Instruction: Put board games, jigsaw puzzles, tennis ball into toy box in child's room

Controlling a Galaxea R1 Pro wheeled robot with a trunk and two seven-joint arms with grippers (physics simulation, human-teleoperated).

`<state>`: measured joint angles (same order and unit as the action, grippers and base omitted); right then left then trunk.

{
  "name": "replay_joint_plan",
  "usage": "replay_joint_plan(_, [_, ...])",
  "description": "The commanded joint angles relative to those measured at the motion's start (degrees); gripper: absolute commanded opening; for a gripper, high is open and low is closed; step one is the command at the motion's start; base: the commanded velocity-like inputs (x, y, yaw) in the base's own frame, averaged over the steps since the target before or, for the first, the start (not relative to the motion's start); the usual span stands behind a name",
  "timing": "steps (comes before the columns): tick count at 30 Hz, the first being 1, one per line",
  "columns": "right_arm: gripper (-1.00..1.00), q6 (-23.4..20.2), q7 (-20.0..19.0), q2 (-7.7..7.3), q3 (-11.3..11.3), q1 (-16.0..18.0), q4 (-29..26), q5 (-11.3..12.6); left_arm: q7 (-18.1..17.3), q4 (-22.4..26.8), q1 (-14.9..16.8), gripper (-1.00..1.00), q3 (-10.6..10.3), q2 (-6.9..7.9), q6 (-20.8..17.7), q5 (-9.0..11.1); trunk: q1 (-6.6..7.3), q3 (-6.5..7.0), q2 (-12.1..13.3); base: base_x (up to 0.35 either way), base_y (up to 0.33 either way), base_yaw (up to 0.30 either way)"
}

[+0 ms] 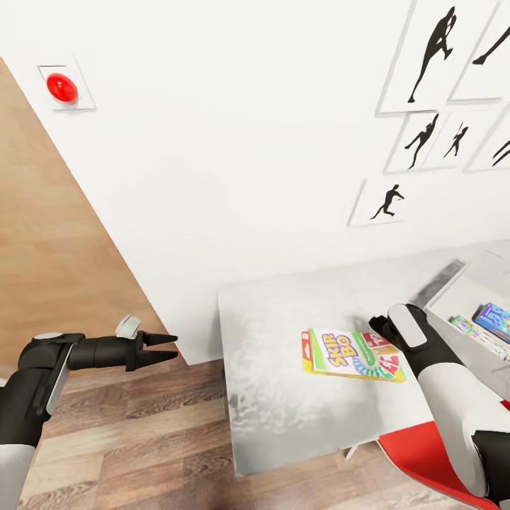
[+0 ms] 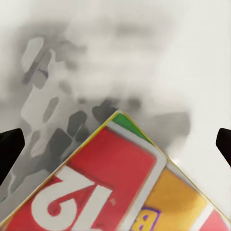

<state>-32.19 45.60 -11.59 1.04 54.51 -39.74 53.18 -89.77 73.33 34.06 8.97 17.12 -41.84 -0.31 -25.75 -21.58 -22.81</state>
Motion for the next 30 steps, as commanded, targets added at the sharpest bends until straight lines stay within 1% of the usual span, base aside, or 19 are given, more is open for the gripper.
replay_joint_plan(1, [1.0, -0.25, 0.36, -0.01, 0.0, 0.03, -0.1, 0.34, -0.23, 0.0, 0.04, 1.0, 0.0, 0.02, -0.61, -0.04, -0.03, -0.1, -0.1, -0.006, -0.001, 0.0])
replay_joint_plan(14, [1.0, -0.25, 0.36, 0.0, -0.25, 0.0, -0.09, 0.34, -0.23, -0.02, 0.04, 1.0, 0.0, 0.02, -0.61, -0.05, -0.03, -0.1, -0.1, -0.04, 0.017, 0.0])
replay_joint_plan(22, [1.0, -0.25, 0.36, 0.01, -0.33, -0.02, -0.09, 0.36, -0.23, -0.03, 0.04, 1.0, 0.0, 0.02, -0.62, -0.12, -0.03, -0.1, -0.1, -0.058, 0.121, 0.0])
replay_joint_plan(30, [1.0, -0.25, 0.36, -0.01, -0.31, -0.02, -0.08, 0.43, -0.23, -0.03, 0.04, 1.0, 0.0, 0.02, -0.65, -0.12, -0.03, -0.1, -0.1, -0.004, 0.015, 0.0])
